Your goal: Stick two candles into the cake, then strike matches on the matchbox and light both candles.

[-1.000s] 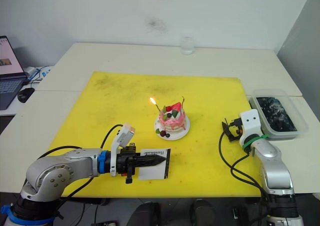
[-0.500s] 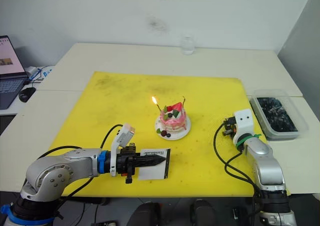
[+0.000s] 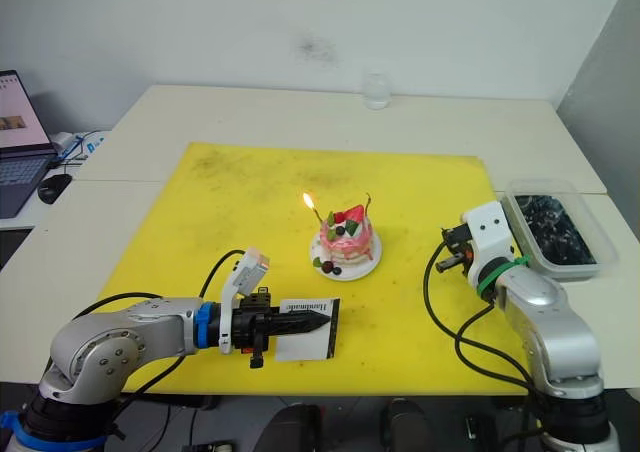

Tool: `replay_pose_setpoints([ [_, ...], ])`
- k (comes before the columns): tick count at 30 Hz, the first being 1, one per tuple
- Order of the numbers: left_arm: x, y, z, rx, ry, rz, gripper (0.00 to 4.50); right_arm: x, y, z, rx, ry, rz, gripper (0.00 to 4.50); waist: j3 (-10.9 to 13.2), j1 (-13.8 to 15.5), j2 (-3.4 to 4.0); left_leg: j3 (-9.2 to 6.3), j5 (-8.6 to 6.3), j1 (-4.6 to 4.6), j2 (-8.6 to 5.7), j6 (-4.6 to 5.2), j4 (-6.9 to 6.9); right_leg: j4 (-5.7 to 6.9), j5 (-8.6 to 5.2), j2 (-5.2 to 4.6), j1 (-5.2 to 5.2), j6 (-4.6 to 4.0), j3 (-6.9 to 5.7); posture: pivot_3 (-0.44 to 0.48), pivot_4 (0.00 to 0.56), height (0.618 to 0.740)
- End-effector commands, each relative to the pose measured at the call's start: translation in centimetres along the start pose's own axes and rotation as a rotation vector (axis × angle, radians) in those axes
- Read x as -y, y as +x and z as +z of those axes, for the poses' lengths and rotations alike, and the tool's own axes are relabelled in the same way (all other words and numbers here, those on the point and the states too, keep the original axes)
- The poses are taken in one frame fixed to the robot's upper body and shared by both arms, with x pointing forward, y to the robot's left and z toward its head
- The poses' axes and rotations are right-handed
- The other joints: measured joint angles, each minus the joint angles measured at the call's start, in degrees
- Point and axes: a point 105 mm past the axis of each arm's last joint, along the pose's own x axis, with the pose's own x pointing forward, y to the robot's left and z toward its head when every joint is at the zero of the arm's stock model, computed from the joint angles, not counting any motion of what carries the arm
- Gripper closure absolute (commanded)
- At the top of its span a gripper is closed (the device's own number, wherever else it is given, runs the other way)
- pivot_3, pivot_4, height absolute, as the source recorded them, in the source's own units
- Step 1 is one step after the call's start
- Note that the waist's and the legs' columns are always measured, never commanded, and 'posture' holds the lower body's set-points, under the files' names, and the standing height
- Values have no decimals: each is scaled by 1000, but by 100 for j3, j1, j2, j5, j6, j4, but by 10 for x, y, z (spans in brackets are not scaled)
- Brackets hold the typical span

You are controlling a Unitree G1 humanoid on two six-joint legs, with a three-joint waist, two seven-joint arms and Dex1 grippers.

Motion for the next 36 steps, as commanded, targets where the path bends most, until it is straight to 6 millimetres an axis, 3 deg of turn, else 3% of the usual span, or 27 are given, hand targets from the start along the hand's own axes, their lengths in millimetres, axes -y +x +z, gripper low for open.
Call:
replay_pose_setpoints([
  [1,6,-1,5,8,27,-28,4500,-39,-27,-2,-18,-72,168,4471,0,31,0,-2,0,0,-2,0,-3,-1,-2,-2,0,-2,-4,0,150,740],
  [4,6,-2,5,-2,26,-34,4500,-64,-43,-18,-56,-81,255,4471,-1,33,-2,-2,-1,-3,-2,-1,-3,-3,-6,-7,0,-4,-5,0,150,740],
  [8,6,-3,4,-17,27,-42,4500,-77,-46,-31,-58,-45,275,4471,0,-18,-2,3,0,6,0,0,1,-1,-2,-9,2,0,1,0,150,740],
  [21,7,-4,5,-29,38,-46,4500,-74,-27,-60,-22,-1,189,4471,-2,-2,-4,1,-1,4,-2,-1,-4,-3,-7,-8,1,-10,-1,0,150,740],
  [28,8,-4,4,-27,34,-41,4500,-77,-26,-61,-13,-20,199,2121,-2,-4,-4,0,-1,6,1,-1,-2,0,-6,-7,2,-8,-3,0,150,740],
  [36,5,-2,6,-25,33,-37,4500,-79,-23,-59,22,-14,209,2121,-2,-4,-5,1,-1,6,-1,-1,-2,0,-6,-8,2,-9,-2,0,150,740],
])
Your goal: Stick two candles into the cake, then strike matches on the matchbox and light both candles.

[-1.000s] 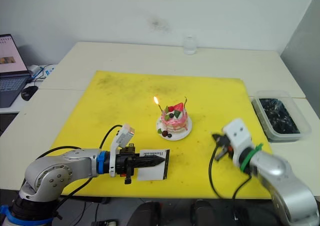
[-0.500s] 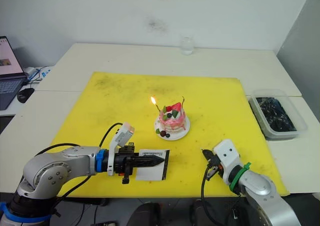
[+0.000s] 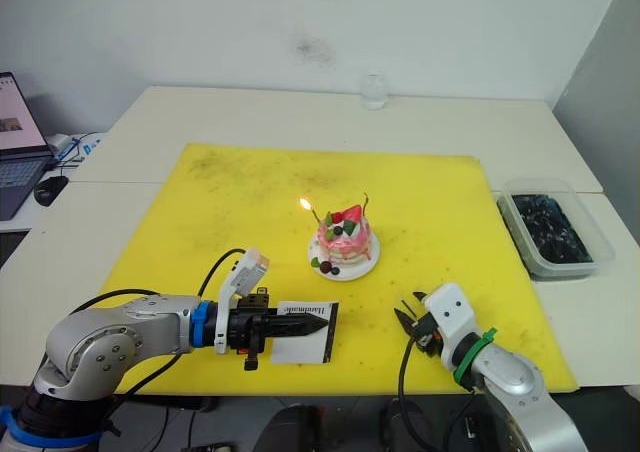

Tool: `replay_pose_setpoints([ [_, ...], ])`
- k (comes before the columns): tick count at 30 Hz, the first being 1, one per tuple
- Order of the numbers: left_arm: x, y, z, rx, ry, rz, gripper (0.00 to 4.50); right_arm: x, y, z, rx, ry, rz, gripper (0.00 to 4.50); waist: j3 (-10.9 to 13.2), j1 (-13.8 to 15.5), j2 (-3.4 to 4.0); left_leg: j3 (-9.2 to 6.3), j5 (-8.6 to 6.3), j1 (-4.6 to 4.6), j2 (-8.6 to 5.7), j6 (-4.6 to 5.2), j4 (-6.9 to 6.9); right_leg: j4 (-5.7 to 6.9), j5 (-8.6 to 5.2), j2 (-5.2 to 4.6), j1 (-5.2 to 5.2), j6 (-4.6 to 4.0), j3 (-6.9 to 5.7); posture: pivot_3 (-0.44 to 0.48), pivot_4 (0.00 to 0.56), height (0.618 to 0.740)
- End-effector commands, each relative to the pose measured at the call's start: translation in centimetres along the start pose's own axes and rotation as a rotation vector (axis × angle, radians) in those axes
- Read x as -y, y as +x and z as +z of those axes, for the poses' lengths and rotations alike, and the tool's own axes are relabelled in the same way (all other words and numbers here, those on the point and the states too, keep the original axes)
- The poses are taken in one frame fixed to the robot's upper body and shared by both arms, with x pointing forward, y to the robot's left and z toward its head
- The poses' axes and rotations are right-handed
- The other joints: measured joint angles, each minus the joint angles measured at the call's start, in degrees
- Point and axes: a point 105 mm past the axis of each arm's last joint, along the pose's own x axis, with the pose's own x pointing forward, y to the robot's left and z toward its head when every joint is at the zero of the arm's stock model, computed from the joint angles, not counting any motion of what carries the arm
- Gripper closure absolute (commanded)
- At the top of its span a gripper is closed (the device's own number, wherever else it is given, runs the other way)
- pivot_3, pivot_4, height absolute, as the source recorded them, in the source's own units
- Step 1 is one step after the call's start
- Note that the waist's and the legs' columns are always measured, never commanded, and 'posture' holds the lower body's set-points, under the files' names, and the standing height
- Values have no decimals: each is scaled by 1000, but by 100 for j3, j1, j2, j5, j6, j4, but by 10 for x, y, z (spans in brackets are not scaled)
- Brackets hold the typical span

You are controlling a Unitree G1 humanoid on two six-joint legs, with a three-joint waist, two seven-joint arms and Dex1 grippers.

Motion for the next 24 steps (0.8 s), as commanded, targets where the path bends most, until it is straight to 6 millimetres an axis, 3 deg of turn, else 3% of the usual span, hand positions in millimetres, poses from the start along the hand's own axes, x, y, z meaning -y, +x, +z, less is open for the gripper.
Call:
replay_pose_setpoints([
  [1,3,1,6,11,28,-12,4500,-2,1,8,47,-13,10,2121,0,0,0,0,0,0,0,0,0,0,0,0,0,0,0,0,150,740],
  [12,4,0,5,7,27,-13,4500,-1,0,-3,23,-11,-12,2121,0,0,0,0,0,0,0,0,1,1,0,0,0,0,0,0,150,740],
  [15,4,-1,5,6,26,-14,4500,-2,-1,-4,18,-9,-16,2733,0,1,0,0,0,0,0,0,0,1,0,0,0,0,0,0,150,740],
  [20,5,-1,5,7,24,-16,4500,-3,0,-5,17,-5,-14,4465,-1,4,-1,0,0,1,-1,0,2,1,1,-1,2,1,0,0,150,740],
  [24,4,0,5,6,22,-16,4500,-2,1,-5,20,4,-24,4465,-1,4,-1,0,0,2,-1,0,2,1,1,-1,2,2,0,0,150,740],
])
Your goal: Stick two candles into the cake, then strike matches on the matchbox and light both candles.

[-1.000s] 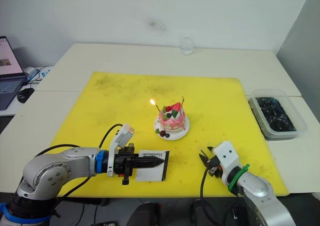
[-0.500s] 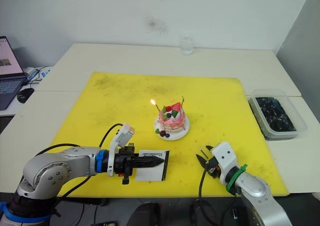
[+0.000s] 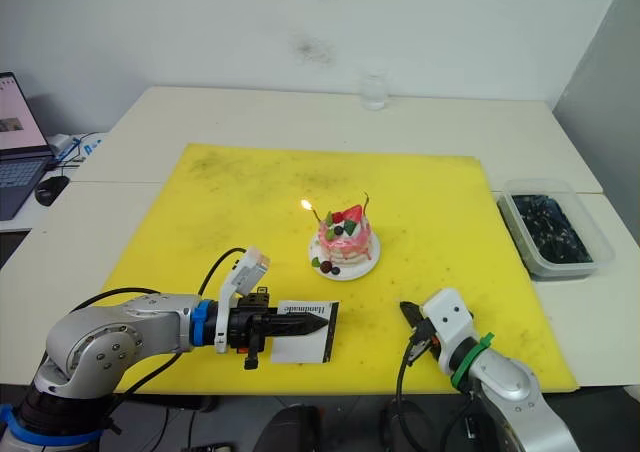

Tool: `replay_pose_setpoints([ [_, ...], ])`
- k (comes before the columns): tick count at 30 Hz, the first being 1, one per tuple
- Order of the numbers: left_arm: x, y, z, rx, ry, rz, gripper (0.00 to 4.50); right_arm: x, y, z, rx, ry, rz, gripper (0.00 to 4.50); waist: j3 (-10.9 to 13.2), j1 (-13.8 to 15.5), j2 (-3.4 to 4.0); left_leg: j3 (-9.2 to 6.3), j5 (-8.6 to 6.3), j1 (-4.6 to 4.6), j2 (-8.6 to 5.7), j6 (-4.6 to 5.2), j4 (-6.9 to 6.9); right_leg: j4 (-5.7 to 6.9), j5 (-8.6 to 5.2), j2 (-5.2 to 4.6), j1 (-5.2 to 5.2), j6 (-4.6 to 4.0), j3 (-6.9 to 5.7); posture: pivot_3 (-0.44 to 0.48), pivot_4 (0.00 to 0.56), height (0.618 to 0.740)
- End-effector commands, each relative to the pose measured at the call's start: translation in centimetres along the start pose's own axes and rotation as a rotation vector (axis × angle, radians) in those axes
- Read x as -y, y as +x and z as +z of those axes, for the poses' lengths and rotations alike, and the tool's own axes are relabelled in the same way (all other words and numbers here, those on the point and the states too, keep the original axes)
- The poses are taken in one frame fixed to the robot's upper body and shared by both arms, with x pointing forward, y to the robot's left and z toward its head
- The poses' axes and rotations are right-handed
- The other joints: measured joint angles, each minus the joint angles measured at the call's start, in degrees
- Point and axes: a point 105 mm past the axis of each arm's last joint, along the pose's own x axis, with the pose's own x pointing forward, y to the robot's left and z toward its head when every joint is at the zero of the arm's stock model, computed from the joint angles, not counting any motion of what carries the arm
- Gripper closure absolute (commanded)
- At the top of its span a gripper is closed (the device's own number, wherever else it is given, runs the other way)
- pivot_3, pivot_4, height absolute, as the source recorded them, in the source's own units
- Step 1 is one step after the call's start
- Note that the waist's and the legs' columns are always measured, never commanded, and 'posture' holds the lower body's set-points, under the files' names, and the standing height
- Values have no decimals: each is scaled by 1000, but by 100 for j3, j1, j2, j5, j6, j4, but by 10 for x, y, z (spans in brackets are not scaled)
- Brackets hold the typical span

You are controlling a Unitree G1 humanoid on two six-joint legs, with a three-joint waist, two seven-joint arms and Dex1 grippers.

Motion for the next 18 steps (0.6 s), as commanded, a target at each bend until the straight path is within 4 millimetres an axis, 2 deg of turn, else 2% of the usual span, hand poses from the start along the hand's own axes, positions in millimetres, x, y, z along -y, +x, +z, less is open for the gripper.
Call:
replay_pose_setpoints([
  [1,4,0,4,9,22,-17,4500,3,0,0,1,4,-19,4465,0,0,0,0,0,0,0,0,0,0,0,0,0,0,0,0,150,740],
  [12,4,1,5,17,13,-21,4500,3,-4,9,35,17,-11,4465,0,0,0,0,0,0,0,0,0,1,0,0,0,0,0,0,150,740],
  [18,6,5,9,32,14,-31,4500,3,-13,35,89,-54,19,4465,0,1,0,1,0,-1,-1,0,0,1,0,0,-1,0,1,0,150,740],
])
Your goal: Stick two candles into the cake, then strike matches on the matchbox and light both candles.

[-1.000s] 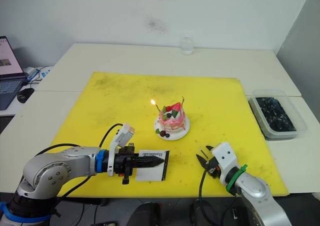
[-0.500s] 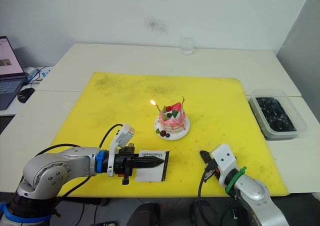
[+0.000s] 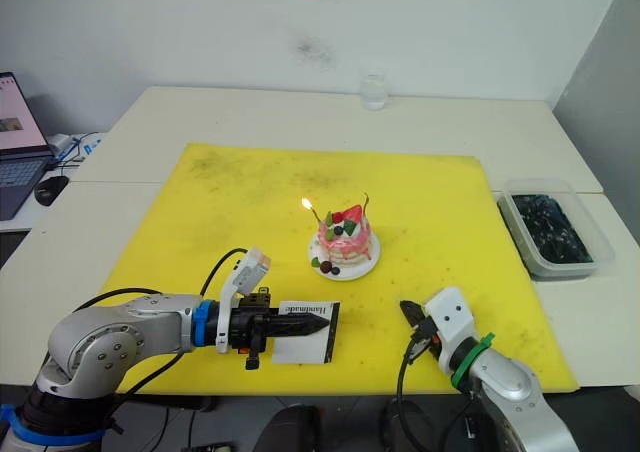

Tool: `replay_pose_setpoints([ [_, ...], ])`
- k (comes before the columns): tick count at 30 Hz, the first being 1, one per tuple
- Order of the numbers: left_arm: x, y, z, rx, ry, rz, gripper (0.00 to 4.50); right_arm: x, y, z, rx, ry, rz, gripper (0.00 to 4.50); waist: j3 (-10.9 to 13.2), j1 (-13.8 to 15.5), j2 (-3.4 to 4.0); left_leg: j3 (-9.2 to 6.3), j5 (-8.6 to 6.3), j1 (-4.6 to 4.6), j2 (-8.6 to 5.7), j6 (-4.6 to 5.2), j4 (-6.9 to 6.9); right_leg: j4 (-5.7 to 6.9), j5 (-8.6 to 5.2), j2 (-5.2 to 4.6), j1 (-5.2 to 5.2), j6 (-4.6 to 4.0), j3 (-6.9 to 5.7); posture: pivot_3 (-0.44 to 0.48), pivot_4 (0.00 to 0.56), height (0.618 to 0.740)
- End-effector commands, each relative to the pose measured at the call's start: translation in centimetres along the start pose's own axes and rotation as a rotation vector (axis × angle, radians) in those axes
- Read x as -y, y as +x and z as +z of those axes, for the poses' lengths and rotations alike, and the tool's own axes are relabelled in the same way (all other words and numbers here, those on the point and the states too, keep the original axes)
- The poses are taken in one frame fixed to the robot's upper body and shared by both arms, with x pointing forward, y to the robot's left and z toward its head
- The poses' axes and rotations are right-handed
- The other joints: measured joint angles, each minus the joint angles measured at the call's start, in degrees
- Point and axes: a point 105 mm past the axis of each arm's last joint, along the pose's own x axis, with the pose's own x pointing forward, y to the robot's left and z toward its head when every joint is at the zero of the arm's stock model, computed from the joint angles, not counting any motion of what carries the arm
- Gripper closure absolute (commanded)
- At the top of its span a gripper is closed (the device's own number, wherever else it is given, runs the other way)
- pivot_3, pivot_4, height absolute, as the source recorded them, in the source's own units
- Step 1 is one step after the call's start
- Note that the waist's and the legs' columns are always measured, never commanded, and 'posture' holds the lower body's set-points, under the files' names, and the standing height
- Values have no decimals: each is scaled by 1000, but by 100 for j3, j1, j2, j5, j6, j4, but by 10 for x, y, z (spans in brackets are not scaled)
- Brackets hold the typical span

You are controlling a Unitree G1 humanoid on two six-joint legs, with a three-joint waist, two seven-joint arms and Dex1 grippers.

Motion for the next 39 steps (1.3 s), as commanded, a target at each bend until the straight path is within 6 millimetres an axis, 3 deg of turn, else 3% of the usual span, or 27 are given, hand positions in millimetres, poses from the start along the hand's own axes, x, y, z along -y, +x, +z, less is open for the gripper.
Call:
replay_pose_setpoints([
  [1,6,3,9,31,26,-26,4500,0,-9,33,85,-81,23,4465,0,0,0,0,0,0,0,0,0,0,0,0,0,0,0,0,150,740],
  [9,4,14,24,74,50,-41,4500,0,-20,77,133,-275,108,4465,0,3,-1,-2,0,1,-3,0,3,1,2,6,2,4,-1,0,150,740],
  [16,3,16,24,74,50,-48,4500,1,-22,82,134,-256,109,4465,0,4,-1,-3,0,-2,-3,0,0,-1,1,9,1,3,-2,0,150,740],
  [18,3,16,23,73,51,-49,4500,0,-22,78,124,-231,104,4465,0,4,-1,-4,0,-1,-3,0,1,-1,1,9,2,3,-2,0,150,740],
  [23,3,18,20,68,48,-52,4500,11,-9,32,38,-104,-8,4465,-2,2,-3,-4,0,-1,-2,0,1,-1,1,7,3,3,-1,0,150,740],
  [27,4,19,19,65,49,-56,4500,15,4,14,48,-34,-82,4465,-2,-9,-3,3,0,1,-3,1,5,2,3,5,0,4,5,0,150,740],
  [36,2,17,19,61,48,-44,4500,16,11,-2,40,-8,-106,4465,-2,-4,-3,0,0,-1,-2,0,3,1,3,6,1,4,3,0,150,740],
  [39,2,17,18,59,46,-41,4500,16,11,-1,45,-13,-110,3828,-2,-3,-2,-2,0,0,-1,0,3,2,3,6,1,4,1,0,150,740],
])
